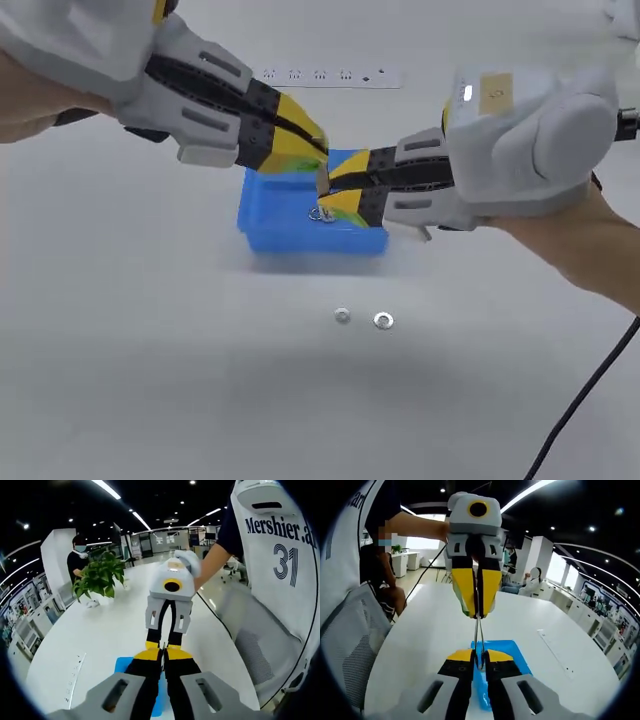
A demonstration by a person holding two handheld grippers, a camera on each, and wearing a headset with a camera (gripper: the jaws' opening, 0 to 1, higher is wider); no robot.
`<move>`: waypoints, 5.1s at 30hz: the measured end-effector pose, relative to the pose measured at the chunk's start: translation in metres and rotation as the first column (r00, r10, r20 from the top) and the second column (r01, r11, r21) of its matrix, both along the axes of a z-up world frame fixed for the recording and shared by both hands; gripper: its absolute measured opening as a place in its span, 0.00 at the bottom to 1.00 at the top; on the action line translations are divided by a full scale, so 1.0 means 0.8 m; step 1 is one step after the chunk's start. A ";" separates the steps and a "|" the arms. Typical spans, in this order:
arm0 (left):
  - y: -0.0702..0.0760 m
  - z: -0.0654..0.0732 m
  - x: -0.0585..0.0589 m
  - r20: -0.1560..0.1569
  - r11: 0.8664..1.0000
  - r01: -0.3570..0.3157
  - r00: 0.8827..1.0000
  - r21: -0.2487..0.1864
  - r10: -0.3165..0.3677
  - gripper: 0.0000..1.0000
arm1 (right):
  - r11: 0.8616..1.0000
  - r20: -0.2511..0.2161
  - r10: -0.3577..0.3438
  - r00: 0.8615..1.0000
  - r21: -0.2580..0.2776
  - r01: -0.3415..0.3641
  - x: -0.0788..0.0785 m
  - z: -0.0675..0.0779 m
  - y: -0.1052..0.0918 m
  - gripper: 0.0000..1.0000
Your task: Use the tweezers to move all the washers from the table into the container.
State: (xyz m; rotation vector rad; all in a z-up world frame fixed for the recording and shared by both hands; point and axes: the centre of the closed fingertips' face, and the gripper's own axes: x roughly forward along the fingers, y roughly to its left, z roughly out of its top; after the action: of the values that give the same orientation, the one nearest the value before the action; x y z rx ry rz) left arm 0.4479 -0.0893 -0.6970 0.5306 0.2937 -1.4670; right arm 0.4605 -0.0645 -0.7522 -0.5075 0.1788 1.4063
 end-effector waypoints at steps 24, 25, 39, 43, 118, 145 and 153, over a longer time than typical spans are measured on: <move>0.016 -0.087 0.067 -0.106 0.998 -0.031 0.994 0.059 0.037 0.06 | 0.997 -0.064 0.024 0.998 -0.074 -0.029 0.069 -0.091 0.020 0.10; 0.017 -0.090 0.071 -0.111 0.998 -0.036 0.993 0.058 0.042 0.06 | 0.997 -0.078 0.020 0.997 -0.075 -0.026 0.070 -0.094 0.020 0.10; 0.014 -0.102 0.084 -0.145 0.997 -0.073 0.986 0.029 0.077 0.06 | 0.998 -0.122 -0.020 0.992 -0.056 0.013 0.077 -0.106 0.018 0.11; 0.012 -0.101 0.079 -0.138 0.998 -0.059 0.988 0.037 0.063 0.06 | 0.998 -0.115 -0.015 0.993 -0.064 0.007 0.073 -0.105 0.017 0.11; -0.031 -0.065 -0.084 -0.173 0.993 -0.043 0.985 -0.108 0.024 0.07 | 0.999 -0.239 -0.040 0.970 0.006 0.043 -0.084 -0.080 -0.029 0.12; -0.036 -0.095 -0.076 -0.235 0.993 -0.056 0.971 -0.103 0.030 0.07 | 0.999 -0.278 -0.041 0.960 -0.025 0.035 -0.085 -0.110 -0.033 0.12; -0.039 -0.100 -0.071 -0.248 0.993 -0.059 0.968 -0.107 0.031 0.06 | 0.999 -0.297 -0.052 0.954 -0.025 0.047 -0.083 -0.116 -0.035 0.12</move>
State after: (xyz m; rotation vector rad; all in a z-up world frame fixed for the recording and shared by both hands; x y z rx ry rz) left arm 0.3907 -0.1209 -0.7774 0.2475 0.4125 -1.4968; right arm 0.3938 -0.0928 -0.8447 -0.3011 0.4448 1.4280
